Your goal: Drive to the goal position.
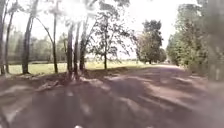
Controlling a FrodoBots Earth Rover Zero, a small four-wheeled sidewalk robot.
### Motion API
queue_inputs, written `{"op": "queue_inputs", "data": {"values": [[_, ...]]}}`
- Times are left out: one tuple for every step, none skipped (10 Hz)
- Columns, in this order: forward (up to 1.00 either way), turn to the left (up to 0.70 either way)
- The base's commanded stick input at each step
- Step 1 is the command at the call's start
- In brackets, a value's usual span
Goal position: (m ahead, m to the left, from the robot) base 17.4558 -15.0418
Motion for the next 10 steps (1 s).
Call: {"op": "queue_inputs", "data": {"values": [[1.00,-0.38],[1.00,-0.40],[1.00,-0.40],[1.00,-0.40],[1.00,-0.40],[1.00,-0.40],[1.00,-0.40],[1.00,-0.40],[1.00,-0.40],[1.00,-0.39]]}}
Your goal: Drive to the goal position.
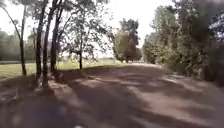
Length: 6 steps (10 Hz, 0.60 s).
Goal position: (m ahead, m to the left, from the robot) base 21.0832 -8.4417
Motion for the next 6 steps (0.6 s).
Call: {"op": "queue_inputs", "data": {"values": [[1.00,-0.39],[1.00,-0.39],[1.00,-0.38],[1.00,-0.38],[1.00,-0.38],[1.00,-0.38]]}}
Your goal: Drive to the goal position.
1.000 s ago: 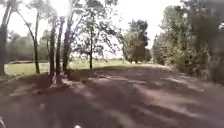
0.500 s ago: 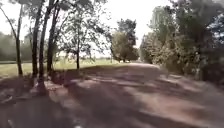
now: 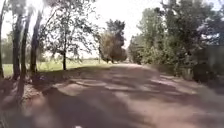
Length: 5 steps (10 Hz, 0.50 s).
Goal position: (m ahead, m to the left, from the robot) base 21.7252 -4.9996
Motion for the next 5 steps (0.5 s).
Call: {"op": "queue_inputs", "data": {"values": [[1.00,-0.38],[1.00,-0.38],[1.00,-0.38],[1.00,-0.37],[1.00,-0.37]]}}
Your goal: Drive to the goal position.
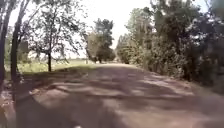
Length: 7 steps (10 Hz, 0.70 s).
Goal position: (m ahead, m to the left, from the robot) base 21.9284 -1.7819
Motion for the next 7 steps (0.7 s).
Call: {"op": "queue_inputs", "data": {"values": [[1.00,-0.37],[1.00,-0.36],[1.00,-0.35],[1.00,-0.33],[1.00,-0.30],[1.00,-0.30],[1.00,-0.30]]}}
